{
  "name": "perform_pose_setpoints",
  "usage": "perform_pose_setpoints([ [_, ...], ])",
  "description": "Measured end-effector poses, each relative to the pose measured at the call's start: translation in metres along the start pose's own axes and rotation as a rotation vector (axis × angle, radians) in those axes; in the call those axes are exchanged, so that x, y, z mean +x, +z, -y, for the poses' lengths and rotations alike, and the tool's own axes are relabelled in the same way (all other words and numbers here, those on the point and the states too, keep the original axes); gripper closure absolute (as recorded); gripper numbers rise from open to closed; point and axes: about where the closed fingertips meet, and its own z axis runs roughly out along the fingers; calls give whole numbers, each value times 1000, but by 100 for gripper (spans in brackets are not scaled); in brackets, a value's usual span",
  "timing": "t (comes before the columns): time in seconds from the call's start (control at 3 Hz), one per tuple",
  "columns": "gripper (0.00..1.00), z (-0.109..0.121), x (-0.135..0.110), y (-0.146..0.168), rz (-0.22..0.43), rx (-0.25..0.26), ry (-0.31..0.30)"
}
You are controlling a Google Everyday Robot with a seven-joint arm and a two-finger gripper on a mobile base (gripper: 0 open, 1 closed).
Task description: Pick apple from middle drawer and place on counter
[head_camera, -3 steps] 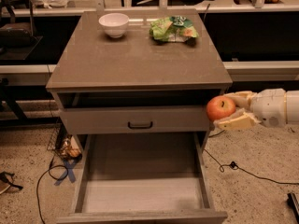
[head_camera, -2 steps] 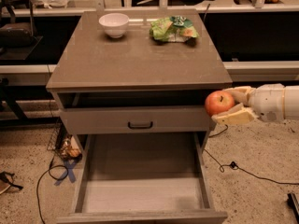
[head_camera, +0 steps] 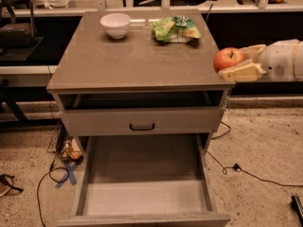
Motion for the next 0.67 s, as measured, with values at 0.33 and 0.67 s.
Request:
perform_pose_setpoints([
  [0.33,100,25,-18,17,3,20,54],
  [0.67,100,48,-32,44,-2,8,80],
])
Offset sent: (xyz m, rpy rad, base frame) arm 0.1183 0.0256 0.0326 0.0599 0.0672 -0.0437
